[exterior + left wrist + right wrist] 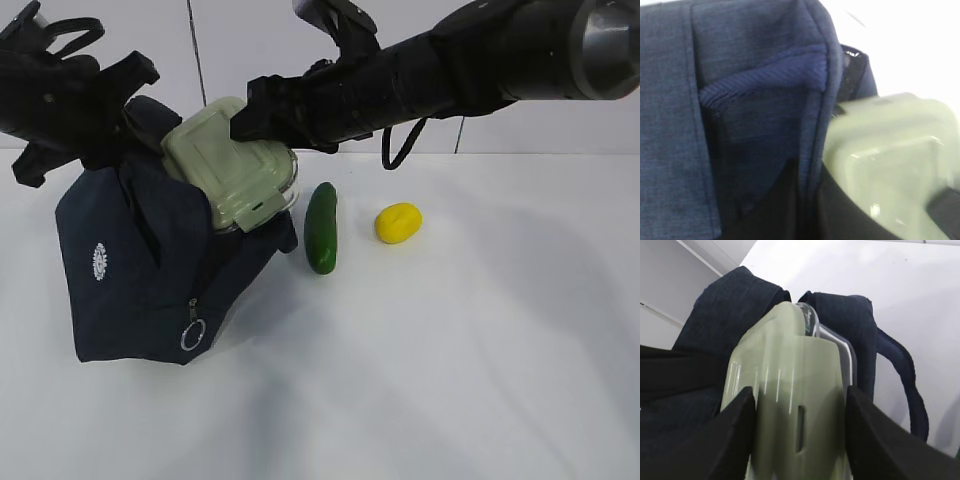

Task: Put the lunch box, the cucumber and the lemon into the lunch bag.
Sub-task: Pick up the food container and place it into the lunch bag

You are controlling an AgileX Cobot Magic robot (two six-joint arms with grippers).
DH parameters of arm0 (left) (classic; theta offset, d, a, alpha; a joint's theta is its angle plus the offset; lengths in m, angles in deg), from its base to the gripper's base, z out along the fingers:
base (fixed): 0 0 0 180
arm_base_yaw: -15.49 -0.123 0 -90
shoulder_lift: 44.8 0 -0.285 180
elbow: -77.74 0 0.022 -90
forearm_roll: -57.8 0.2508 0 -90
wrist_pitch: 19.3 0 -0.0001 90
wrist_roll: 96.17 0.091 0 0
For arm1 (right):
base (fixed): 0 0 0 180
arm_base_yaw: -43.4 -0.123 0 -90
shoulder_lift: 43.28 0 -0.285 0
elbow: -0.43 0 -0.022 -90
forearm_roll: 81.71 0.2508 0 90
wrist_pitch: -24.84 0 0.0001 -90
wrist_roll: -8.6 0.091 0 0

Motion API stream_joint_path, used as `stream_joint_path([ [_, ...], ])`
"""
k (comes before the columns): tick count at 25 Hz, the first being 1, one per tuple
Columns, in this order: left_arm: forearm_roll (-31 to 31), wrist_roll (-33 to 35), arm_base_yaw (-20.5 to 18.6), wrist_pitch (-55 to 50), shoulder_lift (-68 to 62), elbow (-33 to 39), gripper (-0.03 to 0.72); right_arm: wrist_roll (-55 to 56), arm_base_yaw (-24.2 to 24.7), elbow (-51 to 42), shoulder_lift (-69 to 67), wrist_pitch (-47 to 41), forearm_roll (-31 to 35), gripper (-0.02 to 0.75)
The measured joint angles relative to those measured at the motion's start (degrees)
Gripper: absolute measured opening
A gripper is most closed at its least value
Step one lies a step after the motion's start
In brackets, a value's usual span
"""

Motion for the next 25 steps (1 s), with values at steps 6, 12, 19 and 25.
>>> stream_joint_path([
  [6,-1.74,-0.57,2.77,3.29,0.00,0.00,0.004,0.00,0.00,0.00,-0.66,0.80,-0.41,0.412],
  [12,-3.92,-0.69,5.13,6.43,0.13,0.00,0.004,0.00,-0.38,0.00,-0.90,0.80,-1.03,0.412],
  [19,-6.11,-0.79,5.36,7.27,0.13,0.00,0.004,0.00,-2.10,0.41,-2.21,1.83,-0.52,0.412],
  [25,-6.56,-0.79,5.36,7.50,0.13,0.00,0.004,0.00,-4.28,0.44,-5.41,2.58,3.77,0.414],
])
